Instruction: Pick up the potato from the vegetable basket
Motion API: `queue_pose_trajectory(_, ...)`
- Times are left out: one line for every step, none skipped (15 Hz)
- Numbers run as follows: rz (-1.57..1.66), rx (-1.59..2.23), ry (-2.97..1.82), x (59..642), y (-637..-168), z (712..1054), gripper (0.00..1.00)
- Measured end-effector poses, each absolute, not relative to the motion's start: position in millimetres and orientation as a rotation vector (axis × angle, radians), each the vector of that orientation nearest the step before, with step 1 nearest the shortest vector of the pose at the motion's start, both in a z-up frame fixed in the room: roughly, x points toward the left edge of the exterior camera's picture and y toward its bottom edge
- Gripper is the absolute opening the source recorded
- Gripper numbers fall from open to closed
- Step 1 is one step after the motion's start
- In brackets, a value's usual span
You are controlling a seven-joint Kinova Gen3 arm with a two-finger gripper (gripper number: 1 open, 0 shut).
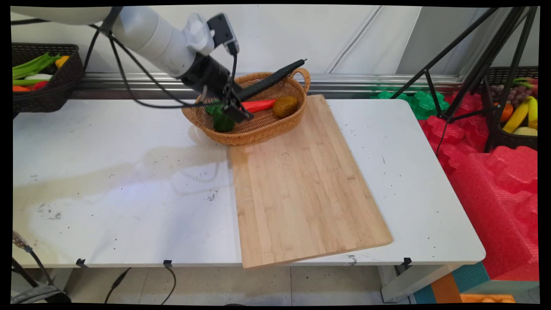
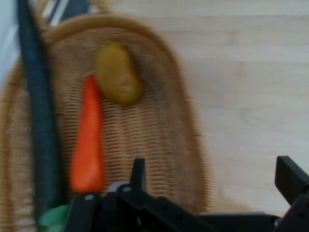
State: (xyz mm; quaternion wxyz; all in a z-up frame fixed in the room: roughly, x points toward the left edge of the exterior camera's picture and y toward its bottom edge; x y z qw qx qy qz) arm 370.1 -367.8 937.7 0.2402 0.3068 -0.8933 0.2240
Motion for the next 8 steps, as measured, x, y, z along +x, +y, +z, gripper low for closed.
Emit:
queue_pose_trajectory(0.639, 0.866, -2.432, 372, -377, 940, 1.0)
queue_pose_trajectory(0.657, 0.886, -2.424, 374, -385, 941, 1.0)
queue_pose_trajectory(0.668, 0.897, -2.42, 375, -391, 941, 1.0)
queue_pose_trajectory(0.681, 0.913, -2.415, 375, -399, 941, 1.0)
queue_pose_trajectory(0.689, 0.923, -2.412, 375, -406, 941, 1.0)
queue_pose_trajectory(0.698, 0.935, -2.408, 375, -415, 939, 1.0)
queue_pose_trajectory(0.705, 0.949, -2.404, 374, -427, 936, 1.0)
queue_pose_trajectory(0.709, 0.96, -2.402, 373, -439, 933, 1.0)
